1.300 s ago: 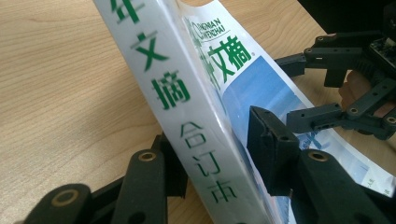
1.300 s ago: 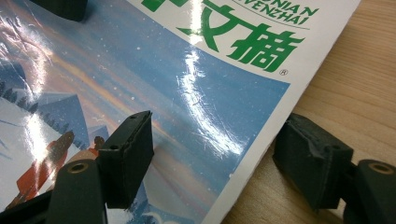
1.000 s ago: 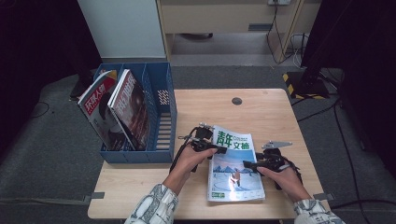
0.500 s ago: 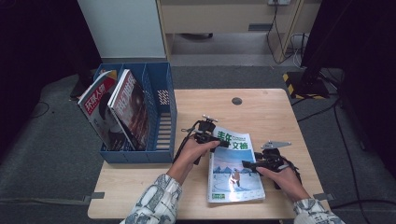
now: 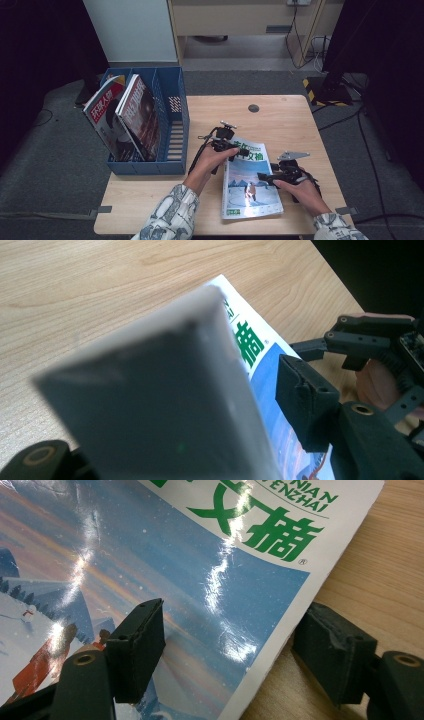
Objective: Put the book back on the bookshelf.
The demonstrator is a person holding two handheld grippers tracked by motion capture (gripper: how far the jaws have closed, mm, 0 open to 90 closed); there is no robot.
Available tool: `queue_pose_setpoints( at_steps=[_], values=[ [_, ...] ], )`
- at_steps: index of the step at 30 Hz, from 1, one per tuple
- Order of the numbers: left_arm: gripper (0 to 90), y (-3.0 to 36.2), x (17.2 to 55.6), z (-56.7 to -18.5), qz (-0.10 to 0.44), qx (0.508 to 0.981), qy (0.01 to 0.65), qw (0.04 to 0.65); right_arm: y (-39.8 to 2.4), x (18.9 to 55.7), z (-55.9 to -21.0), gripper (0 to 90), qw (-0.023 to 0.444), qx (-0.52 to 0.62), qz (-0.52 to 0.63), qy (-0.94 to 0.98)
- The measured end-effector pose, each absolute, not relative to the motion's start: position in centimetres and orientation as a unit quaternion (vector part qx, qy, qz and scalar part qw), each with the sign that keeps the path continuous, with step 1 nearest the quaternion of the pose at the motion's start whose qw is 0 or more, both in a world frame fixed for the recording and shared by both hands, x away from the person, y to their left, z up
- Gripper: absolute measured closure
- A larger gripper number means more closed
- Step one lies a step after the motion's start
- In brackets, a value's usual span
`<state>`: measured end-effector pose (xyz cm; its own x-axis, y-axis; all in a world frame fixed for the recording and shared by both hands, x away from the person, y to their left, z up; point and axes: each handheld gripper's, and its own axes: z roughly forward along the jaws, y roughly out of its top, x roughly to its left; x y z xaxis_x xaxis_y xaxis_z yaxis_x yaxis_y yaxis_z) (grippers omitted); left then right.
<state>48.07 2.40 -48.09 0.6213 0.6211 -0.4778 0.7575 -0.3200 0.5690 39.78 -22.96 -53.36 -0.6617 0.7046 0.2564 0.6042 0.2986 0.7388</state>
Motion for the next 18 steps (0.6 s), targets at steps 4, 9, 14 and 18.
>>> queue_pose_setpoints(
  at_steps=[4,9,14,18],
  values=[
    [62.2,2.6,47.9,-47.9,-0.084,0.793,0.444,0.407,-22.9,39.8,-53.3,28.6,0.057,0.409,0.428,0.804],
    [69.7,2.7,47.5,-47.4,-0.077,0.791,0.444,0.414,-23.0,39.8,-53.2,27.0,0.049,0.41,0.427,0.804],
    [70.3,2.7,46.7,-46.2,-0.065,0.797,0.425,0.424,-22.9,39.9,-53.2,17.2,0.052,0.417,0.435,0.796],
    [70.4,2.6,45.9,-44.9,-0.056,0.805,0.406,0.428,-22.8,40.2,-53.3,9.3,0.051,0.426,0.446,0.786]
  ],
)
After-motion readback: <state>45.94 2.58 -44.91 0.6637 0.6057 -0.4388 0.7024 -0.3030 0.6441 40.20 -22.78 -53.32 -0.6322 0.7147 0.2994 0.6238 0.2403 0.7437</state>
